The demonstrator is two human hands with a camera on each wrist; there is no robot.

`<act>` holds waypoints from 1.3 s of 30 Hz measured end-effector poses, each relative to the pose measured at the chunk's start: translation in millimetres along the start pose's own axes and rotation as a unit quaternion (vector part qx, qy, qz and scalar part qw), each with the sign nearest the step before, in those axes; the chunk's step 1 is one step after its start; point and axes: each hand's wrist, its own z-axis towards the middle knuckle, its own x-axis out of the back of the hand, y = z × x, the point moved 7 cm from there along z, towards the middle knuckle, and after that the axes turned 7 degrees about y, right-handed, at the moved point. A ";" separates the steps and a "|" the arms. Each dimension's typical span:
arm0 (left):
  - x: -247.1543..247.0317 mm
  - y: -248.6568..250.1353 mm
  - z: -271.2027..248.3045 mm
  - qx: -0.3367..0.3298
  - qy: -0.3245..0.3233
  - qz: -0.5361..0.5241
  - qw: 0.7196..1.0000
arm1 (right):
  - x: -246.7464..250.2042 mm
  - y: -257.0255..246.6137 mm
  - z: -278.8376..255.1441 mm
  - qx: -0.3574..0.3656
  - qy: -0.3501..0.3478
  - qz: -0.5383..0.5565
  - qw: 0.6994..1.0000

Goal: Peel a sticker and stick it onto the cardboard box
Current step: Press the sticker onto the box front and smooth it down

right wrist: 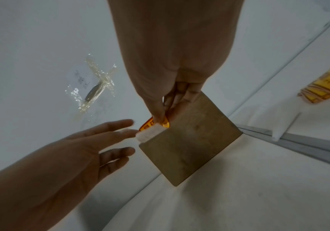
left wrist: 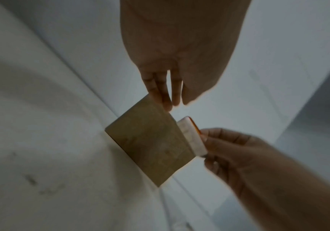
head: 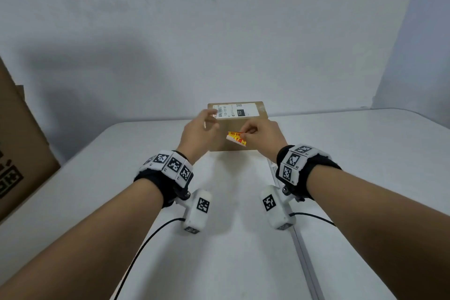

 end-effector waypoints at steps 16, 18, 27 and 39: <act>-46.6 6.9 53.5 -0.135 -0.160 0.258 0.943 | -7.9 -4.0 54.6 0.129 -0.009 -0.132 0.983; -47.8 4.8 52.3 -0.140 -0.152 0.246 0.947 | -11.2 6.6 56.8 0.117 -0.011 -0.110 0.987; -48.6 -3.2 63.6 -0.107 -0.137 0.226 0.958 | -25.8 19.8 64.3 0.094 0.021 -0.141 0.985; -50.1 -5.6 65.1 -0.113 -0.130 0.209 0.963 | -31.9 23.1 63.0 0.108 0.064 -0.155 0.980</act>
